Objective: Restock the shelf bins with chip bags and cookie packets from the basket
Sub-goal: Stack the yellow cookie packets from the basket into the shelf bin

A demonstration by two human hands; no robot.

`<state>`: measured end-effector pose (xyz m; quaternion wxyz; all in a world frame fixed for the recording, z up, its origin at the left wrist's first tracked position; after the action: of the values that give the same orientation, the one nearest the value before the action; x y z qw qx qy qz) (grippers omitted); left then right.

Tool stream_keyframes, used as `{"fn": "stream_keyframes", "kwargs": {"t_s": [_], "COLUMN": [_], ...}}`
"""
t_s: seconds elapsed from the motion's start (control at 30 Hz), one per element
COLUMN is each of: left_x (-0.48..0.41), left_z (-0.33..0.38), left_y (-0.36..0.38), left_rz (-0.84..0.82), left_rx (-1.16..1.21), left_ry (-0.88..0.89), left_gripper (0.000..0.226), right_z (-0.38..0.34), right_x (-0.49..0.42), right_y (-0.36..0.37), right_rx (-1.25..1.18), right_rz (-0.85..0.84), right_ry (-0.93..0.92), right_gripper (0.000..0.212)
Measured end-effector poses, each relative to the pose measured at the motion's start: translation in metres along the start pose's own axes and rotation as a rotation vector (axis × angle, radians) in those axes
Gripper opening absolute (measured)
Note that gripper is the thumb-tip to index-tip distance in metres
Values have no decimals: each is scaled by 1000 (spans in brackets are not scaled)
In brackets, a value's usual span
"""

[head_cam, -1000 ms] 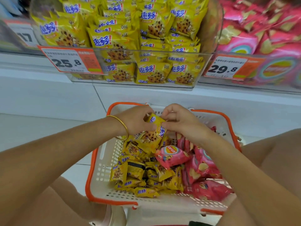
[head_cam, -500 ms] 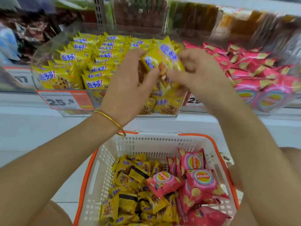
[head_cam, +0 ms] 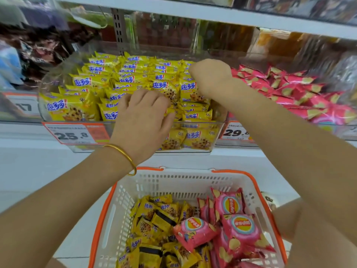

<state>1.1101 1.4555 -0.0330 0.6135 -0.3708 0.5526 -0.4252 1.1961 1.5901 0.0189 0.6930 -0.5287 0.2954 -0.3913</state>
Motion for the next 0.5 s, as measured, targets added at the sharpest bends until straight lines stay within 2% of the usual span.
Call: {"fn": "stream_keyframes", "kwargs": {"t_s": [0.17, 0.4, 0.5], "left_x": [-1, -2, 3], "left_z": [0, -2, -1], "left_y": [3, 5, -2], "left_rz": [-14, -18, 49], "left_rx": [6, 0, 7], "left_ry": [3, 24, 75], "left_gripper": [45, 45, 37], "right_z": [6, 2, 7], "right_x": [-12, -14, -6], "right_y": [2, 9, 3], "right_rx": [63, 82, 32], "right_rz": [38, -14, 17], "right_ry": [-104, -169, -139], "right_gripper": [37, 21, 18]}}
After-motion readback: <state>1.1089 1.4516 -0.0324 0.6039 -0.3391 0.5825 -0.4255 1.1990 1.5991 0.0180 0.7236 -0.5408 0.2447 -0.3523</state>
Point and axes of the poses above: each hand's wrist, its own x-axis away from the middle knuckle, its own y-axis out of the palm, z = x × y, the point moved 5 cm from there along -x, towards the middle knuckle, and after that the axes turned 11 degrees about -z, right-handed, at the moved point
